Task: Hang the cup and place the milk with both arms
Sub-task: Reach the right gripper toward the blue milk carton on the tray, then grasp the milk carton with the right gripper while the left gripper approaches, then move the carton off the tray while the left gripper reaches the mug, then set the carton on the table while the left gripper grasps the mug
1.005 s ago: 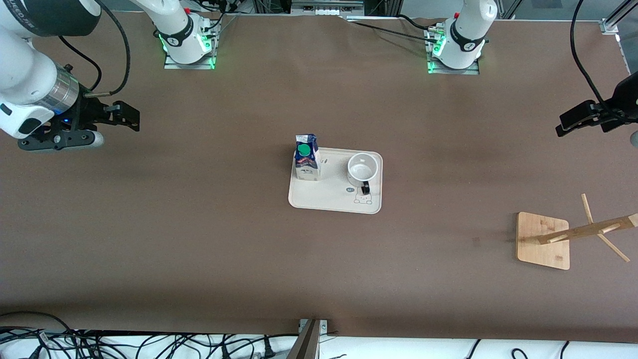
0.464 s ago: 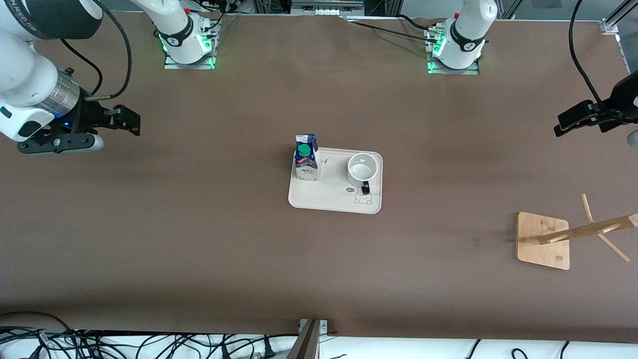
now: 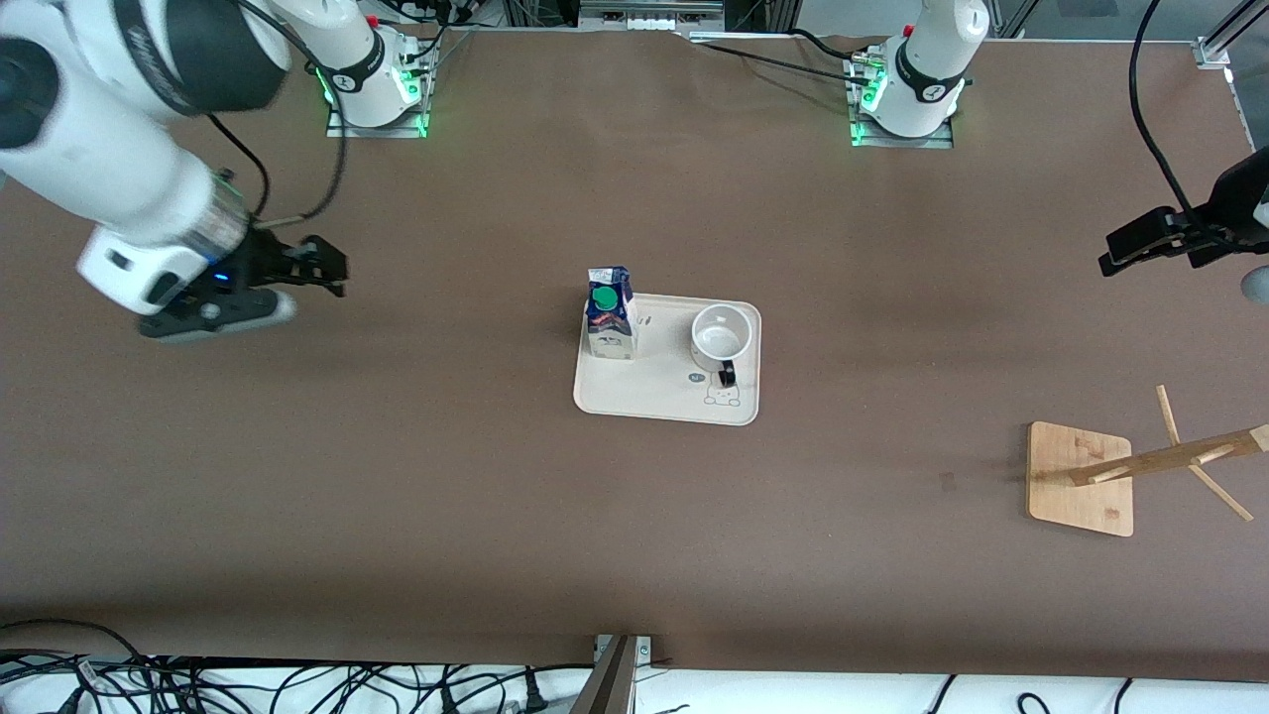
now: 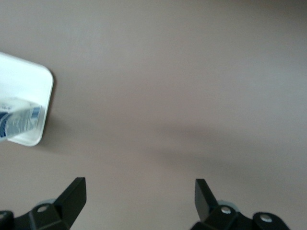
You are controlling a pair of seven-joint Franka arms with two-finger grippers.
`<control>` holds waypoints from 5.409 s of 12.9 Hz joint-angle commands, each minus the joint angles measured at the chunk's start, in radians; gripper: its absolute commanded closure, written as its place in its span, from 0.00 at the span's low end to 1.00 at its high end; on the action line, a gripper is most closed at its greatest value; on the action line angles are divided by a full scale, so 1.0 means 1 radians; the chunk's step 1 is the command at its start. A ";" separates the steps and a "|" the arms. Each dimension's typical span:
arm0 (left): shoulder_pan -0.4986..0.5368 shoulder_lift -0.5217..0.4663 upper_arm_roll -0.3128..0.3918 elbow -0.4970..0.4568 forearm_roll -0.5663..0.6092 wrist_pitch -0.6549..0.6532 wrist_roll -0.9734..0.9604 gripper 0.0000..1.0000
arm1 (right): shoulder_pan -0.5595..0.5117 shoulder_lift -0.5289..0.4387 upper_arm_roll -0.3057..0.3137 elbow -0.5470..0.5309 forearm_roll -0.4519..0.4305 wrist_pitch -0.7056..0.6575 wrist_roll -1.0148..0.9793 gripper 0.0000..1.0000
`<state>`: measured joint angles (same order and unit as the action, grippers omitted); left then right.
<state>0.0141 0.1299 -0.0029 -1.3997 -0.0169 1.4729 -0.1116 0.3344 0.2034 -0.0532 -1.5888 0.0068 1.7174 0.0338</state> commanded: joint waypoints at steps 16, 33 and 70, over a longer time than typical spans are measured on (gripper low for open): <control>0.017 0.082 -0.003 -0.007 -0.018 -0.056 0.029 0.00 | 0.376 0.289 0.041 0.105 0.180 0.260 0.721 0.00; -0.040 0.122 -0.011 0.002 -0.028 -0.046 0.009 0.00 | 0.436 0.314 0.030 0.044 0.119 0.304 0.753 0.73; -0.549 0.556 -0.152 -0.060 0.001 0.550 -0.571 0.00 | 0.137 0.123 -0.341 -0.082 0.196 0.144 -0.141 0.00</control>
<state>-0.5360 0.6819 -0.1559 -1.4321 -0.0254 2.0185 -0.6926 0.4749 0.3579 -0.3802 -1.6995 0.1977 1.9135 -0.1075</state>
